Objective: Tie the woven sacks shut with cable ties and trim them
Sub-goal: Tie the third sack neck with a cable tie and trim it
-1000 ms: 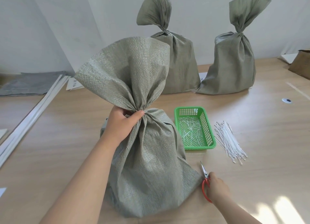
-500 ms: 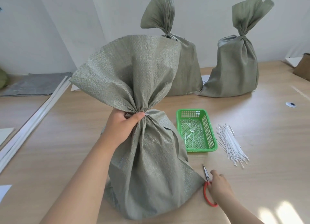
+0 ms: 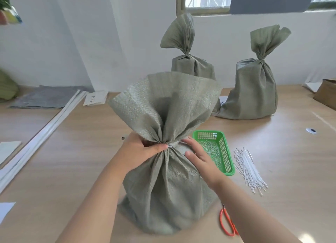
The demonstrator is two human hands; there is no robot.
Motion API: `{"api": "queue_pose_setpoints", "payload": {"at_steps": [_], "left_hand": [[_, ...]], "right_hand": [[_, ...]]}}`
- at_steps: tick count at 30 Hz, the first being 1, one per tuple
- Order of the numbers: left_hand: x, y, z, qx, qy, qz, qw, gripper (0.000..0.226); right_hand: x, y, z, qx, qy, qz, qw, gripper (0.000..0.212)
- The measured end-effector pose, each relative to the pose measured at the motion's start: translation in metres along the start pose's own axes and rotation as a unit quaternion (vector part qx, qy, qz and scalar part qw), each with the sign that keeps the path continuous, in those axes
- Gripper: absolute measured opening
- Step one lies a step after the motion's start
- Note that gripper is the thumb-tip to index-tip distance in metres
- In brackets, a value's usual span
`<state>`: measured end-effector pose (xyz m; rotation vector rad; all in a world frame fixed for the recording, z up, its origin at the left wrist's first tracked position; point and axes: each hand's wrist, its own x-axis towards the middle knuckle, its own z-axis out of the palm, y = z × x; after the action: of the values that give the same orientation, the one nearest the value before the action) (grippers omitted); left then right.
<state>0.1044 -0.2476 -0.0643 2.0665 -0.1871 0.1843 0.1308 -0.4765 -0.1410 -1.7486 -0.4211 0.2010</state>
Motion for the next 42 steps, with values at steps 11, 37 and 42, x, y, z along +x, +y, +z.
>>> {"api": "queue_pose_setpoints", "payload": {"at_steps": [11,37,42], "left_hand": [[-0.024,-0.079,-0.035,-0.202,0.044,-0.148,0.967,0.082],[-0.062,-0.056,-0.015,-0.281,0.082,-0.126,0.948,0.078],[-0.057,0.002,0.005,-0.262,0.133,-0.104,0.950,0.064]], "right_hand": [[-0.030,-0.008,0.006,0.100,0.046,0.044,0.993,0.068],[-0.039,-0.010,0.023,0.155,0.072,0.060,0.983,0.080],[-0.044,-0.039,-0.025,0.166,0.027,0.007,0.986,0.071]]}}
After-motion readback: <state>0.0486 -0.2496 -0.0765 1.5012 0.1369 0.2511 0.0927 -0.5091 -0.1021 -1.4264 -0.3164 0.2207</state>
